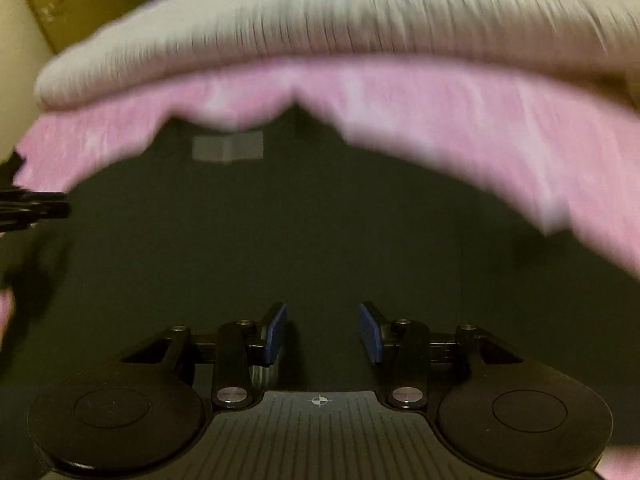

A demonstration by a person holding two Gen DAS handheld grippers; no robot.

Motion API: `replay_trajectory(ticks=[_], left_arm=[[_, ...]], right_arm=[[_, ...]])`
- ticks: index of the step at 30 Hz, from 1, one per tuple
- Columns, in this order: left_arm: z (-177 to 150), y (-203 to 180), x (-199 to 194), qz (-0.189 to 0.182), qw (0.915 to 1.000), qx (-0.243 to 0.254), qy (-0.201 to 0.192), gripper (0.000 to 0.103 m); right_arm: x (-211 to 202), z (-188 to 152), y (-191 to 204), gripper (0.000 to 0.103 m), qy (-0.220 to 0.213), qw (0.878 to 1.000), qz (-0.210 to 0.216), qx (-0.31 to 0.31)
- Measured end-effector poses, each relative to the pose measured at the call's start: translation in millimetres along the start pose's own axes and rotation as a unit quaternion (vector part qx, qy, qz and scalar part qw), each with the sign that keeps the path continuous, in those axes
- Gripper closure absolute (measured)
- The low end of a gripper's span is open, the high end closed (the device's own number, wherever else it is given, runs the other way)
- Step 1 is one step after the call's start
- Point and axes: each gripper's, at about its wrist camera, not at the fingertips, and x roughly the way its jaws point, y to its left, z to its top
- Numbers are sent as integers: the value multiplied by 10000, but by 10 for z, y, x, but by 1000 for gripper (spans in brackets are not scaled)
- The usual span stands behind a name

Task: Fold clothes
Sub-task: 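Grasp the collar with the left gripper and tug it straight, then release the collar and smooth the shirt body with both grippers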

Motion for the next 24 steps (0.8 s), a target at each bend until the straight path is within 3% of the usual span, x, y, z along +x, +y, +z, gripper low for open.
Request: replay_trajectory(ticks=[4,8,11,15,19,24], left_arm=[[-454,278,-333,180,9991,-289,259,71],[-498,588,-624,454,9974,-541,-144,73],[-468,942,-601,481,9944,-875,-346,75],[-332,1233,-290,113,9956,-878,-305,75],[-194,1386,39,183,9984,-445,-294,73],[-181,1847,-25,552,9909,-1137,-463,75]], right_arm=[[-392,-566,-307,57,38,9999,-166,9],[-641,-756,-339,57,230,9988,-347,261],[-707,-756,-265,56,251,9978,-458,411],[-665,-666,-95,56,186,9978,-522,354],[-570,-587,81,56,139,9979,-573,265],[-575,-517,286,56,76,9977,-620,246]])
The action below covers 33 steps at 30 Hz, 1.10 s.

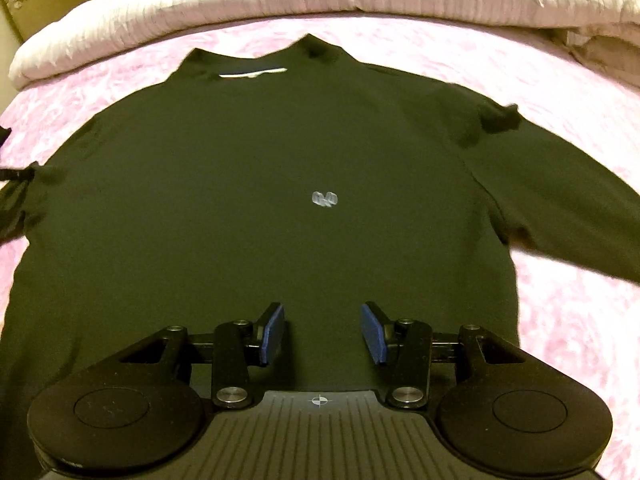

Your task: Fold clothes

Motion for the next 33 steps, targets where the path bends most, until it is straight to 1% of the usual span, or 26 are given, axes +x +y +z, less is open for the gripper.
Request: replay_trajectory(ticks=[3,5,7,10,11,12,13,14,15,16,18,20,21,22,26,27,28,29,30,32,33], left_arm=[[-95,290,-168,197,9997,-129,2,75],[-229,448,-355,263,9995,-198,-26,76],[-469,565,-548,413,9991,12,134,75],[-834,740,-837,641,9966,341,384,72],[-980,846,-864,789,9942,325,649,72],[-1102,978,-944,817,9941,169,695,69],[-1222,1113,-1029,836,9939,4,724,69],[-1276,1202,-1121,912,9929,-144,756,69],[-1306,1259,-1206,1010,9917,-233,756,70],[-1331,1301,-1294,1090,9910,-305,719,74],[-1354,1382,-1445,1135,9901,-578,584,72],[-1382,1525,-1513,1082,9873,-1077,445,65],[-1396,1598,-1546,1052,9848,-1330,375,61],[-1413,1674,-1527,1019,9810,-1609,361,61],[-1486,1928,-1425,943,9598,-2627,290,61],[-1508,1969,-1398,901,9541,-2845,257,64],[-1522,1977,-1376,849,9513,-2954,224,70],[-1522,1950,-1402,839,9528,-2912,186,80],[-1520,1919,-1433,832,9545,-2859,147,95],[-1518,1859,-1494,817,9579,-2753,70,95],[-1531,1840,-1568,930,9581,-2708,3,95]], right_arm=[[-43,33,189,56,-63,9999,37,-139],[-72,47,317,56,-105,9997,105,-208],[-79,59,446,56,-143,9994,205,-252],[-20,75,640,56,-73,9989,340,-329],[11,75,697,56,-21,9987,377,-354],[32,75,751,56,10,9986,391,-364],[47,82,801,56,23,9984,419,-390],[62,92,849,56,31,9981,453,-423],[66,100,897,56,33,9978,465,-464],[68,109,944,56,28,9976,467,-510],[85,132,1021,56,14,9973,465,-563],[97,145,1091,56,17,9975,459,-546],[100,150,1126,56,22,9975,457,-530],[99,155,1165,56,20,9975,458,-533],[53,173,1367,56,-22,9969,476,-629],[37,177,1416,56,-38,9966,483,-674],[23,180,1464,56,-53,9962,490,-718],[9,183,1511,56,-68,9958,498,-763],[-1,187,1552,56,-77,9956,487,-792],[-18,192,1620,56,-88,9955,452,-827],[-28,195,1643,56,-99,9957,421,-818]])
